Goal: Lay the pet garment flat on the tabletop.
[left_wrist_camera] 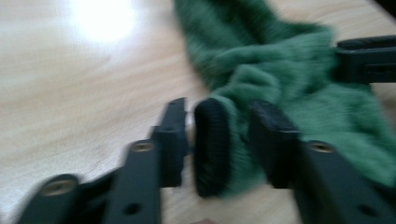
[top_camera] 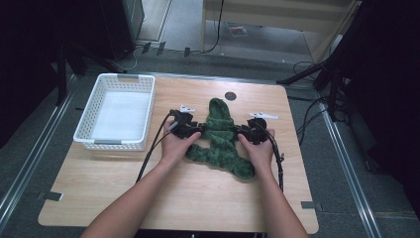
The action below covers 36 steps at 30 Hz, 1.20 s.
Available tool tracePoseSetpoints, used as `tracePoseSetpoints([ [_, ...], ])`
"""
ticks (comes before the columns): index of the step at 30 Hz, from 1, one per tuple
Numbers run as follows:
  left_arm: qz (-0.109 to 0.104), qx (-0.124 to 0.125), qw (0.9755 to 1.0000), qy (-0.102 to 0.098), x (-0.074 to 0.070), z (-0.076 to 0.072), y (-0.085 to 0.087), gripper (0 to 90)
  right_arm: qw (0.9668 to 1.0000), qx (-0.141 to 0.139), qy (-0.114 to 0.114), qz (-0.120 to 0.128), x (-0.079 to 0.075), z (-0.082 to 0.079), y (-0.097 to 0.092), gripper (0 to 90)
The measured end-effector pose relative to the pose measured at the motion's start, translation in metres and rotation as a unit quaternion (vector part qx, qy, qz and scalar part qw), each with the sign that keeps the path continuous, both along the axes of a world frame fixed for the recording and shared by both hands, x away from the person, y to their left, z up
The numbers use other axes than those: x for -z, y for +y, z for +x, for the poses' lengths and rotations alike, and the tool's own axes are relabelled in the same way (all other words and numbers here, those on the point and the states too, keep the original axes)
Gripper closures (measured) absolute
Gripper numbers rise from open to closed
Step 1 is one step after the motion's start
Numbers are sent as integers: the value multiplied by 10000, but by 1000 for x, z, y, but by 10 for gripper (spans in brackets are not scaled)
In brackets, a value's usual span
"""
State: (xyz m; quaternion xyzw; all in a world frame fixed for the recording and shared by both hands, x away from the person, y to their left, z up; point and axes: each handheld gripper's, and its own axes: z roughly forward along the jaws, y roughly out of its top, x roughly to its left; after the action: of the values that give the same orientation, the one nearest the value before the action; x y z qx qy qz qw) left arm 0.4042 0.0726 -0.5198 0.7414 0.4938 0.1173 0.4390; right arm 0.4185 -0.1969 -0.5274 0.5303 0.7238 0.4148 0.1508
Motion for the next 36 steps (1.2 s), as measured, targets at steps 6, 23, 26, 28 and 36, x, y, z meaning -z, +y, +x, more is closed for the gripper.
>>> tracePoseSetpoints([
  [6,-353,315,9979,-436,-17,-33,16,267,9969,103,-772,80,-20,-32,-14,378],
  [23,-627,416,9936,-845,5,-139,89,7,9956,381,-761,-405,4,-125,-63,136],
  [26,-425,332,9947,-872,13,-152,106,7,9957,346,-752,-416,7,-134,-71,136],
  [28,-242,279,9953,-899,17,-162,120,7,9957,330,-758,-427,10,-141,-76,136],
  [36,-41,-415,9943,-978,22,-192,186,7,9945,546,-799,-391,13,-166,-102,137],
])
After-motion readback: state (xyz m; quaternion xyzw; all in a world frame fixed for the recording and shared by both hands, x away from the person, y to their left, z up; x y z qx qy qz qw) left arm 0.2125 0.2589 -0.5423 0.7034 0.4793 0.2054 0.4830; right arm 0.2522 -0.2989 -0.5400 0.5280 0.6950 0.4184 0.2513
